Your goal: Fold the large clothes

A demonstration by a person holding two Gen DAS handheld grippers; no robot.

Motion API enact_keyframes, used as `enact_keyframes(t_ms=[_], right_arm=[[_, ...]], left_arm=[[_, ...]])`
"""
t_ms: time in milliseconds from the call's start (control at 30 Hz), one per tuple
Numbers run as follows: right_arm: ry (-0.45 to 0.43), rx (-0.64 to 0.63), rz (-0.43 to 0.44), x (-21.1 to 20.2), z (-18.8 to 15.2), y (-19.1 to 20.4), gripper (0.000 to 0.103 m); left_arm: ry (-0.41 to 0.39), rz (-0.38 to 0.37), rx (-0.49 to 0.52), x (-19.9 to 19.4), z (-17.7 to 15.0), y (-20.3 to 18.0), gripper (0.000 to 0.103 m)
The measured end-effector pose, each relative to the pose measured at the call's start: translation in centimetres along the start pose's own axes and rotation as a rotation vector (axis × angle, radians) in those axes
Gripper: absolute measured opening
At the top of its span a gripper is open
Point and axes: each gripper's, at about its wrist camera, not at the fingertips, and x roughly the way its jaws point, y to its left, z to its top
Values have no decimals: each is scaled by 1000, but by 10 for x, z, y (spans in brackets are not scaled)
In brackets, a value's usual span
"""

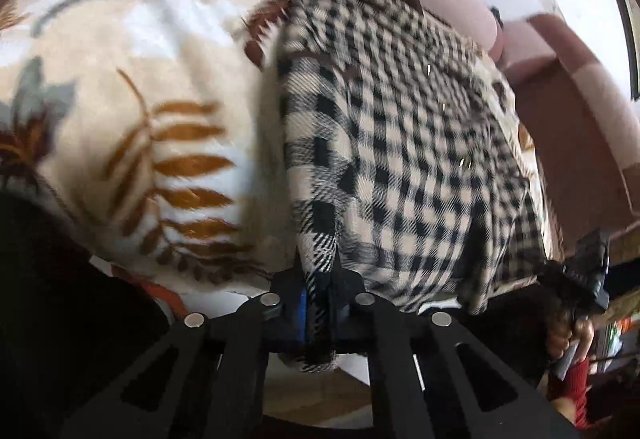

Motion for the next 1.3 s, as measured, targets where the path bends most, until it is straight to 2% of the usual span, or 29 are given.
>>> enact_keyframes(t_ms=[233,333,433,633,867,1067,1300], right_arm=[[-80,-12,118,-42,23,18,15],[-96,-38,162,-48,41,36,15],[-109,-84,159,-48,64,56,15],[-148,-153,148,-32,126,98,15],[-193,-154,97,10,213,119,15],[-200,-67,34,66,280,108,15],[-188,11,-48,111,325,80,15]], left_arm=[[-100,-104,-29,-47,31,-13,5],[-138,-151,-11,-57,56,-29,5],[-173,-161,30,-63,86,-45,5],[-230,-108,129,-49,164,-91,5],[-235,-38,134,-8,251,-112,5],[-215,19,42,44,319,-92,5],[-214,86,1,77,364,-61,5]])
